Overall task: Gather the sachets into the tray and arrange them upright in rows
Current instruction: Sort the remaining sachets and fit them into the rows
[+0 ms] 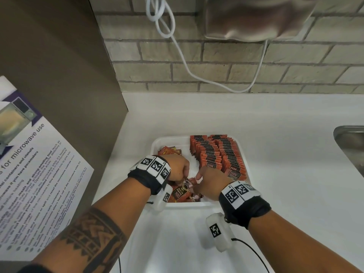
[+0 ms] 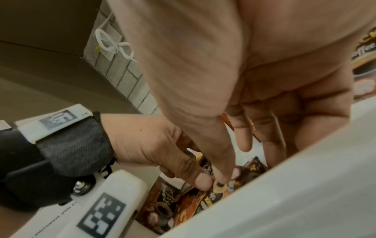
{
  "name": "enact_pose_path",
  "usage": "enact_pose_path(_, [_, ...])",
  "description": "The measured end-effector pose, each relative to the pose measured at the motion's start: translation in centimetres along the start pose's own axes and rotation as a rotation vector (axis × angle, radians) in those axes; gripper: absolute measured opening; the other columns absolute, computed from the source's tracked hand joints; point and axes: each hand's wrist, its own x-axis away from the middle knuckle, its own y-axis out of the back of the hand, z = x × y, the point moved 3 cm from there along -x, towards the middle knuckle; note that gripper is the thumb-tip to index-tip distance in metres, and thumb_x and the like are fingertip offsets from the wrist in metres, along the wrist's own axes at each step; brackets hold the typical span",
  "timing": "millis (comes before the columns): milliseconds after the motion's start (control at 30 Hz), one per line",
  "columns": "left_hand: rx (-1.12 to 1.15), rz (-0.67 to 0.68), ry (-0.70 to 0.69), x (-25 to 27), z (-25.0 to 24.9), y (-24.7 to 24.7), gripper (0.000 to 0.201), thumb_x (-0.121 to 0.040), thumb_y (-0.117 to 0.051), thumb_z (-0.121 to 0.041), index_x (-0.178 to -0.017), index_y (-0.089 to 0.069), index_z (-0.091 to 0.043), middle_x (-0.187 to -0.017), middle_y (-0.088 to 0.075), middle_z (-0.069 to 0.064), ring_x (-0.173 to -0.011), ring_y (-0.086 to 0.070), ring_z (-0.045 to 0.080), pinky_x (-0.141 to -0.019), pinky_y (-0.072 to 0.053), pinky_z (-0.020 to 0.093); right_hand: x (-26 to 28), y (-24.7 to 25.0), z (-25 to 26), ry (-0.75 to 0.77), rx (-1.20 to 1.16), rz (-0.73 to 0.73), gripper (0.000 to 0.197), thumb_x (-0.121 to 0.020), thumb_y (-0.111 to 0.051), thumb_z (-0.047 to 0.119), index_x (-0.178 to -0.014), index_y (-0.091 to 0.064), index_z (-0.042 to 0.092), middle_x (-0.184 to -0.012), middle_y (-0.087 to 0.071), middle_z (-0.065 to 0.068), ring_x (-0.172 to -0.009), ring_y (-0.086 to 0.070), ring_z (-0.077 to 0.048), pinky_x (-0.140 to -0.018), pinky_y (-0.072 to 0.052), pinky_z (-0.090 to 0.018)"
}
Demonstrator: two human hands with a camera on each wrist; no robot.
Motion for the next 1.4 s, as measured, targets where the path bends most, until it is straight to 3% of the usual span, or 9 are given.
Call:
enact_pose_path(67, [0.013,0.014,-0.008,0.1,-0.1,0.1,0.033,-0.081,-0.077,-0.007,-0.107,-0.066,-0.022,-0.101,-0.064,-0.003,-0.103,-0.064,0.021,-0.095,-0.053,0.038,0.2,0.1,0.2,0.005,-0.010,0.021,0.036,-0.091,-0.068,0.035,-0.119,-0.061,0.012,-0.119,-0.066,-0.005,-0.107,-0.062,-0.021,-0.067,-0.037,-0.024])
enact_pose_path(333, [-0.140,0.079,-0.020,1.0,-1.3,0.2,0.049,-0.087,-0.067,-0.016,-0.135,-0.061,-0.023,-0.127,-0.063,-0.002,-0.104,-0.057,0.017,-0.077,-0.044,0.026,0.3,0.0,0.6,0.035,0.071,0.047,0.041,-0.090,-0.067,0.036,-0.121,-0.060,0.011,-0.119,-0.066,-0.005,-0.109,-0.062,-0.022,-0.087,-0.044,-0.033])
enact_pose_path(433, [-0.117,0.076,-0.013,1.0,-1.2,0.1,0.043,-0.085,-0.070,-0.014,-0.126,-0.060,-0.025,-0.123,-0.063,0.001,-0.097,-0.055,0.017,-0.074,-0.043,0.026,0.4,0.1,0.6,0.048,0.075,0.053,0.041,-0.090,-0.068,0.036,-0.122,-0.061,0.010,-0.119,-0.067,-0.006,-0.109,-0.062,-0.023,-0.080,-0.042,-0.031])
enact_pose_path(633, [-0.009,0.077,-0.037,1.1,-0.3,0.5,0.036,-0.080,-0.074,-0.013,-0.105,-0.058,-0.033,-0.100,-0.058,-0.005,-0.094,-0.058,0.017,-0.084,-0.051,0.032,0.4,-0.2,0.6,0.080,0.053,0.050,0.049,-0.090,-0.065,0.046,-0.121,-0.064,0.009,-0.117,-0.067,-0.009,-0.107,-0.063,-0.024,-0.090,-0.052,-0.035])
enact_pose_path(800, [0.147,0.064,-0.083,1.6,0.3,1.0,0.038,-0.076,-0.080,-0.006,-0.105,-0.066,-0.027,-0.095,-0.066,-0.004,-0.089,-0.062,0.016,-0.086,-0.054,0.035,0.0,-0.6,1.1,0.119,-0.011,0.035,0.030,-0.088,-0.067,0.047,-0.092,-0.065,0.017,-0.087,-0.063,0.000,-0.086,-0.061,-0.019,-0.068,-0.045,-0.028])
enact_pose_path(967, [0.311,0.033,-0.084,2.3,1.3,1.6,0.044,-0.079,-0.072,0.005,-0.111,-0.065,-0.023,-0.105,-0.067,-0.004,-0.090,-0.063,0.012,-0.080,-0.057,0.035,0.0,-0.6,1.1,0.119,-0.094,-0.039,0.040,-0.089,-0.069,0.036,-0.061,-0.047,0.017,-0.062,-0.047,0.002,-0.060,-0.047,-0.014,-0.053,-0.034,-0.027])
enact_pose_path(1067, [0.312,0.009,-0.036,2.7,1.7,1.7,0.042,-0.086,-0.062,0.004,-0.118,-0.064,-0.024,-0.116,-0.064,-0.002,-0.090,-0.061,0.012,-0.068,-0.051,0.024,0.2,0.2,1.0,0.136,-0.122,-0.078,0.039,-0.089,-0.067,0.030,-0.060,-0.046,0.015,-0.061,-0.047,0.001,-0.057,-0.047,-0.015,-0.052,-0.034,-0.027])
enact_pose_path(1233, [0.175,-0.018,-0.011,3.1,1.8,1.6,0.039,-0.091,-0.056,-0.003,-0.125,-0.065,-0.019,-0.121,-0.063,-0.002,-0.110,-0.057,0.020,-0.083,-0.045,0.027,0.3,1.3,0.5,0.177,-0.146,-0.102,0.019,-0.088,-0.065,0.031,-0.077,-0.069,0.016,-0.074,-0.069,-0.002,-0.068,-0.066,-0.018,-0.064,-0.056,-0.034])
enact_pose_path(1400, [0.117,0.004,-0.007,3.1,1.7,1.0,0.030,-0.092,-0.058,-0.006,-0.117,-0.068,-0.018,-0.103,-0.068,-0.004,-0.091,-0.061,0.016,-0.072,-0.048,0.025,1.0,2.7,-0.5,0.193,-0.198,-0.150,0.020,-0.089,-0.067,0.030,-0.072,-0.065,0.020,-0.064,-0.061,0.005,-0.055,-0.055,-0.010,-0.053,-0.041,-0.024])
